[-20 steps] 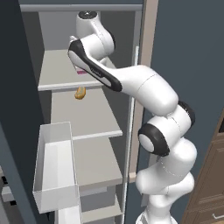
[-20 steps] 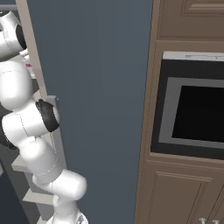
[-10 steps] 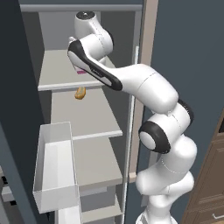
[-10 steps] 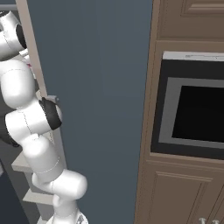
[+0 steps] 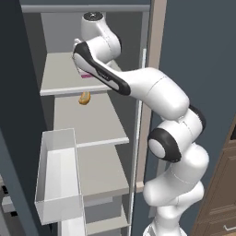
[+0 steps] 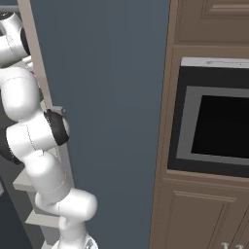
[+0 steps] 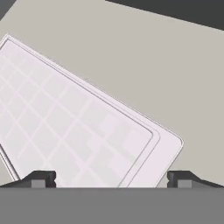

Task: Open the freezer door, pick up the ice cube tray from the freezer, and place it on the dining counter.

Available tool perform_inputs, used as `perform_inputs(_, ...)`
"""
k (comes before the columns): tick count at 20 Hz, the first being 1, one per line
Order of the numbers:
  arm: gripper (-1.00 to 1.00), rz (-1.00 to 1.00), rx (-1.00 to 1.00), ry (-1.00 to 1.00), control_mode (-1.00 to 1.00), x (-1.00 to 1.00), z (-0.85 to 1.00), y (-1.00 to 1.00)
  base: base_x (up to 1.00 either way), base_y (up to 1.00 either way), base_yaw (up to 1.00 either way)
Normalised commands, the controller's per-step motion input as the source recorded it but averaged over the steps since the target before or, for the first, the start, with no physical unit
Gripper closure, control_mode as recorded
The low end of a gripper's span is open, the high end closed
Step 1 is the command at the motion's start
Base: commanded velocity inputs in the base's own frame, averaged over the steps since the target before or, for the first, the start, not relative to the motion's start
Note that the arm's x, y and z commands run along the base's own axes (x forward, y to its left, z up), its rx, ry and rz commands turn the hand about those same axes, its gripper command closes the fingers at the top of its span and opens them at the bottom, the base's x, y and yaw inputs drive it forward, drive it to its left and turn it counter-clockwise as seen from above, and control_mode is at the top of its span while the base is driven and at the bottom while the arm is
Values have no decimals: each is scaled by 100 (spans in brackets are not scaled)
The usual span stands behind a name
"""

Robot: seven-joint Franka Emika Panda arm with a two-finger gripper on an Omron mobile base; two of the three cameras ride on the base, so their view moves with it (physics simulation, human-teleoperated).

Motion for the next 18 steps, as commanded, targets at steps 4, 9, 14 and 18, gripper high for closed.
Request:
perform_inputs(4, -100, -3, 3, 0, -100, 5, -67, -3, 0, 0, 0)
perform_inputs(9, -100, -5, 0, 0, -100, 27, -80, -1, 0, 0, 0)
perform_inputs(14, 100, -7, 0, 0, -100, 33, -66, 0, 0, 0, 0)
perform_inputs(18, 100, -8, 0, 0, -100, 34, -48, 0, 0, 0, 0)
